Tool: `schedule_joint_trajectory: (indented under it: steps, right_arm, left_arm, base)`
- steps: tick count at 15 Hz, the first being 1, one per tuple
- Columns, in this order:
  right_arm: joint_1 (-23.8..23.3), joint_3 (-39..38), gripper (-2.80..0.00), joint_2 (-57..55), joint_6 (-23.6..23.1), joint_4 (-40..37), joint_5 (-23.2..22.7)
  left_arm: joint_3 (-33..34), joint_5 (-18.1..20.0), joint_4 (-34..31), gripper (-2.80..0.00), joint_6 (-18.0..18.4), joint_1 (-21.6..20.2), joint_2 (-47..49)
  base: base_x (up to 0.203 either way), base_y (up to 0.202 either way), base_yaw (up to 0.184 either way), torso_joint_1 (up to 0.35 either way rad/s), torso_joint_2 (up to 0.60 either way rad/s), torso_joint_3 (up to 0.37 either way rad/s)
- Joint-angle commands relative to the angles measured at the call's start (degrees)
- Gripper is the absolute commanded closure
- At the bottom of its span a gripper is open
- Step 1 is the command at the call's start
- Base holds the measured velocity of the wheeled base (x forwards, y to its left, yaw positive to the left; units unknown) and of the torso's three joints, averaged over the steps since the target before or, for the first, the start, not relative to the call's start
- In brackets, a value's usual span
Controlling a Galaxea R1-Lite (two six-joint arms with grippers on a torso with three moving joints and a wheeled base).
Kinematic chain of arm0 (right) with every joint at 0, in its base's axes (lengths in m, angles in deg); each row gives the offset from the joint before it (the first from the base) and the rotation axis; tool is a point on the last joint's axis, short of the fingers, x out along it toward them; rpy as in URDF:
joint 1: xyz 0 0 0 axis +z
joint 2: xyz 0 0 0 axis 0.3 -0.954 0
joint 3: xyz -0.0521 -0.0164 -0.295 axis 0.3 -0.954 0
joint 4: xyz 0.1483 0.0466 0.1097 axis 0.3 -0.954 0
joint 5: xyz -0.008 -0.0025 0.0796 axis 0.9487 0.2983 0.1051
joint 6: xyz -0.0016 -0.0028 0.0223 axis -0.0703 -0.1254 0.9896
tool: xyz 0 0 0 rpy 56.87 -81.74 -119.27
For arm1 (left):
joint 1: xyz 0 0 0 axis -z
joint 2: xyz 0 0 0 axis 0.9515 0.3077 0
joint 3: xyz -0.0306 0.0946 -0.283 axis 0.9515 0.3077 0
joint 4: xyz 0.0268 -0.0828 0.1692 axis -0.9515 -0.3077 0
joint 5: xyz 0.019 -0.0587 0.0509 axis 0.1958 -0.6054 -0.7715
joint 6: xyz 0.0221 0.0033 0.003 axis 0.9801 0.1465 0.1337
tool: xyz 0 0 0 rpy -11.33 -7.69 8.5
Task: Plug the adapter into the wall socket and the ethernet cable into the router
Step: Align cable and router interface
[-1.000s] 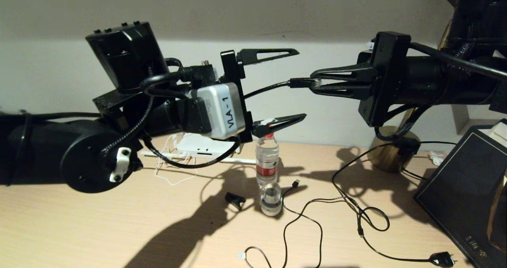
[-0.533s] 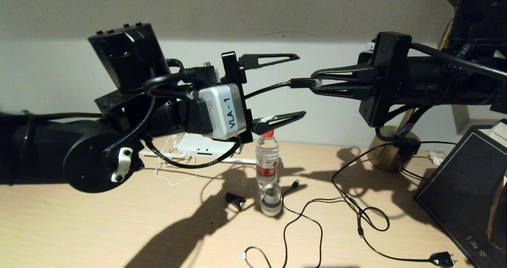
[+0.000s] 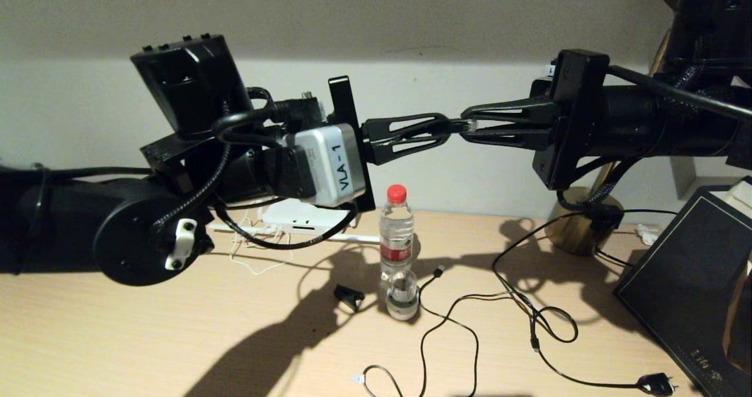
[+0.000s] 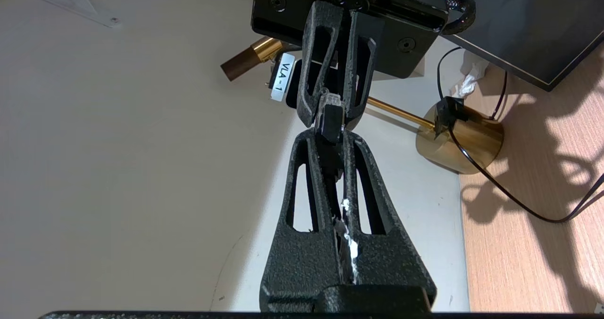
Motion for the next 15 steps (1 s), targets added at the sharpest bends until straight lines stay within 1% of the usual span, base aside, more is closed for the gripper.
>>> schedule_joint_trajectory:
  steps: [1, 4, 5, 9, 10, 11, 12, 13, 14, 15]
  right_arm:
    - [0.07, 0.11, 0.00, -0.07, 0.46, 0.16, -0.37]
    - [0.07, 0.01, 0.00, -0.16, 0.34, 0.24, -0.28]
    - [0.07, 0.03, -2.80, -0.07, -0.28, 0.24, -0.20]
    - [-0.02, -0.77, -2.80, 0.47, -1.02, 0.21, 0.12]
    - [-0.11, -1.69, -2.80, 1.63, -1.83, 0.23, 0.40]
    - [-0.64, -2.79, -2.80, 3.27, -3.90, 0.22, 1.66]
    - [-1.41, -3.90, -2.80, 5.18, -6.33, 0.12, 3.73]
    - [-2.60, -5.49, -2.80, 7.45, -9.71, 0.00, 6.27]
    - [-4.49, -7.75, -2.80, 10.29, -15.47, -0.37, 9.68]
    - [-6.11, -10.06, 0.00, 12.77, -23.51, -1.54, 13.65]
  left_arm:
    - [0.10, 0.26, 0.19, 0.00, 0.36, 0.00, 0.14]
    - [0.15, 0.26, 0.19, 0.00, 0.36, 0.00, 0.05]
    - [0.19, 0.26, 0.19, 0.00, 0.36, 0.00, 0.05]
    - [1.98, 0.26, 0.19, 0.00, 0.13, -0.37, -0.67]
    - [3.05, 0.26, 0.19, 0.00, -1.22, -1.21, -1.35]
    - [5.06, 0.26, 0.19, 0.00, -4.70, -3.01, -2.86]
    - [7.33, 0.24, 0.19, 0.00, -9.93, -5.22, -4.54]
    - [9.12, 0.16, 0.19, 0.00, -16.11, -7.44, -6.25]
    - [10.52, -0.11, 0.19, 0.00, -23.14, -9.69, -8.04]
    - [11.71, -1.01, 0.19, 0.00, -30.28, -11.52, -9.56]
  base:
    - [0.000, 0.000, 0.000, 0.000, 0.00, 0.000]
    - [0.000, 0.000, 0.000, 0.000, 0.00, 0.000]
    - [0.000, 0.000, 0.000, 0.000, 0.00, 0.000]
    - [0.000, 0.000, 0.000, 0.000, 0.00, 0.000]
    - [0.000, 0.000, 0.000, 0.000, 0.00, 0.000]
    - [0.000, 0.000, 0.000, 0.000, 0.00, 0.000]
    - [0.000, 0.000, 0.000, 0.000, 0.00, 0.000]
    - [0.000, 0.000, 0.000, 0.000, 0.00, 0.000]
    - [0.000, 0.000, 0.000, 0.000, 0.00, 0.000]
    - [0.000, 0.000, 0.000, 0.000, 0.00, 0.000]
